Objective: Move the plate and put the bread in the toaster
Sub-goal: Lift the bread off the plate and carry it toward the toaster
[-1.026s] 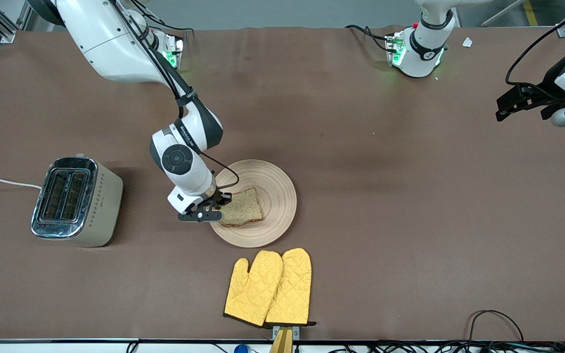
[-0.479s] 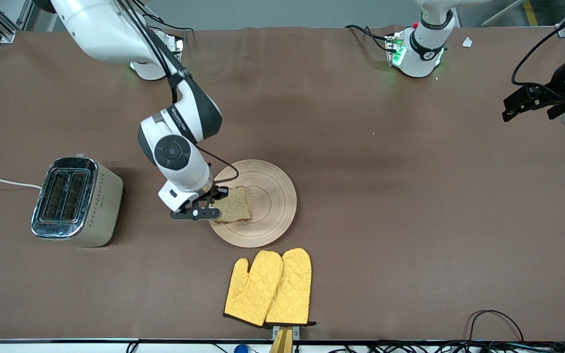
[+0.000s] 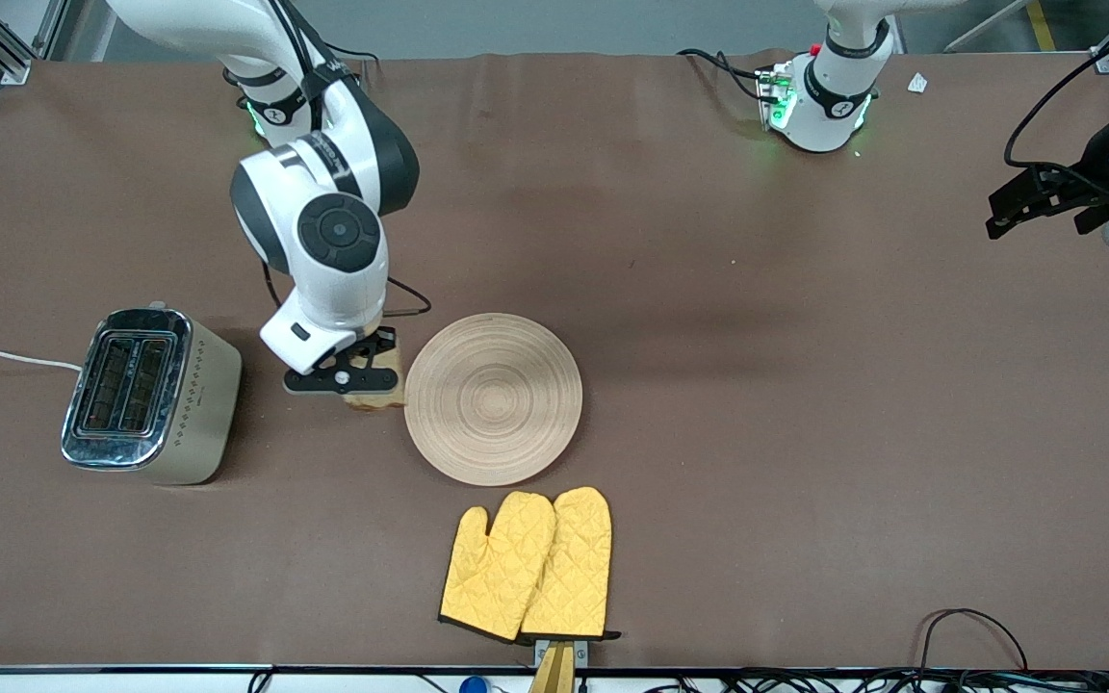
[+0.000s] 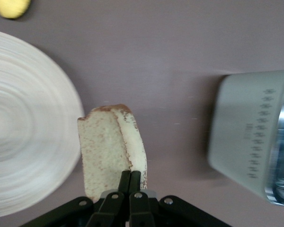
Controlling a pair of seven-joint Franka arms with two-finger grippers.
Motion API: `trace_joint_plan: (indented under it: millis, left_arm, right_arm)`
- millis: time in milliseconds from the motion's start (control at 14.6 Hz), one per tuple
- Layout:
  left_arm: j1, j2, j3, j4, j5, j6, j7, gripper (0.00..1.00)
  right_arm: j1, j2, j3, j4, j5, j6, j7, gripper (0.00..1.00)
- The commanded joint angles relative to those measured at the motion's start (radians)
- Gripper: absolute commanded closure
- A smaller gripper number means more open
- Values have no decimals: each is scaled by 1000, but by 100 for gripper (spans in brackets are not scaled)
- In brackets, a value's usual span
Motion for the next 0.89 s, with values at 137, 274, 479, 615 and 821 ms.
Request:
trace_joint_plan:
  millis: [137,274,479,615,821]
  left_arm:
    - [2,1,-2,7,11,9,-10,0]
    - [2,0,-2,7,8,9,-10,0]
    - [2,0,-2,7,10,9,-8,0]
    - [2,0,-2,7,8,9,-8,0]
    - [2,0,-2,6,7,7,-10,0]
  right_arm:
    - [10,-72,33,-18,-222,-144,57,100]
    - [7,-76,64,-18,-276,-216,76,100]
    - [-6,-133,62,-45,-307,-258,166,100]
    - [-40,-171,58,-71,-305,-258,217,100]
    - [-86,-211,12,-91,-313,-258,222,100]
